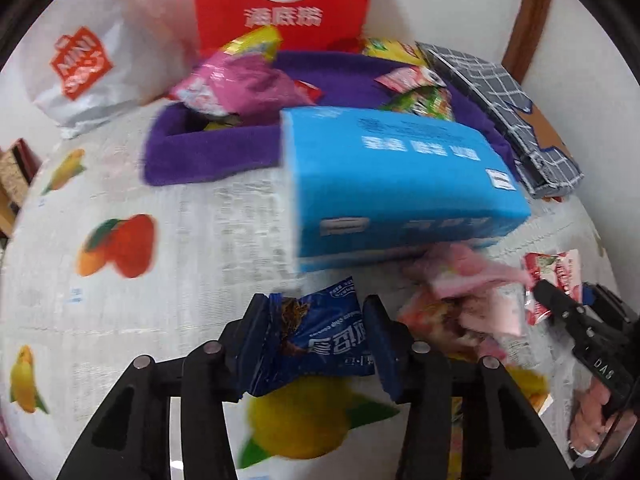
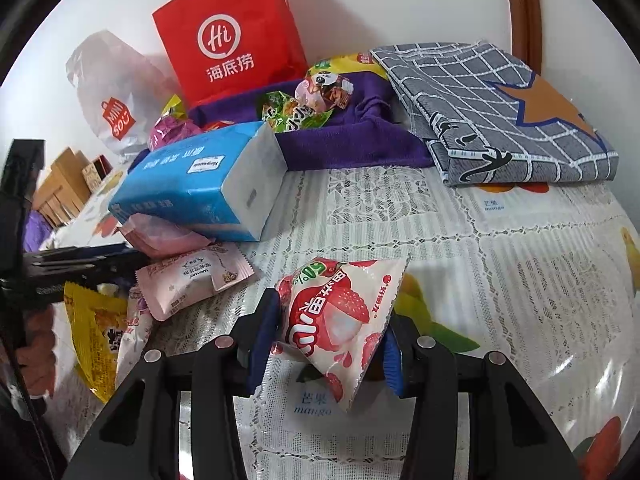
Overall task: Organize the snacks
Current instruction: 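Carry the blue biscuit packet with the left tool while the right carries the lychee packet to the towel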
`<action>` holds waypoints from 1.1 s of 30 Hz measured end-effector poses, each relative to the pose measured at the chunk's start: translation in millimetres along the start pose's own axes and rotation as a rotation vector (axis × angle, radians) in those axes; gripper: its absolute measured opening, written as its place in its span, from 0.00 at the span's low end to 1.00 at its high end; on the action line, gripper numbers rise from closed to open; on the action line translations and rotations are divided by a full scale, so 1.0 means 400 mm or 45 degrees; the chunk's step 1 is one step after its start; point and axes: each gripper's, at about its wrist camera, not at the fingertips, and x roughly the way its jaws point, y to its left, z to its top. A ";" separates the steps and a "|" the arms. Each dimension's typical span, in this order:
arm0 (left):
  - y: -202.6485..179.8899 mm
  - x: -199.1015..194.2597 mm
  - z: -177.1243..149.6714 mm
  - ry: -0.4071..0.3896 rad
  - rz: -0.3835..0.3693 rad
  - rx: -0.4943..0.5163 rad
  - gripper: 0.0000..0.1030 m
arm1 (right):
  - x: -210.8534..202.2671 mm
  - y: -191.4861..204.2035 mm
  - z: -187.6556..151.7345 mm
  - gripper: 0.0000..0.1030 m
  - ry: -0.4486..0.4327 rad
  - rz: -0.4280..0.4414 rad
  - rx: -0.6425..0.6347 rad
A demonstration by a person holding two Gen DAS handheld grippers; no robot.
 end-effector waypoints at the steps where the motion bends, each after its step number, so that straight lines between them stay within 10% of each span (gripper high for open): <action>1: 0.013 -0.006 -0.005 -0.006 0.027 -0.002 0.44 | 0.000 0.007 0.001 0.45 -0.004 -0.010 -0.009; 33: 0.048 0.008 -0.050 -0.147 0.104 0.003 0.64 | 0.042 0.042 0.020 0.47 0.006 0.039 -0.024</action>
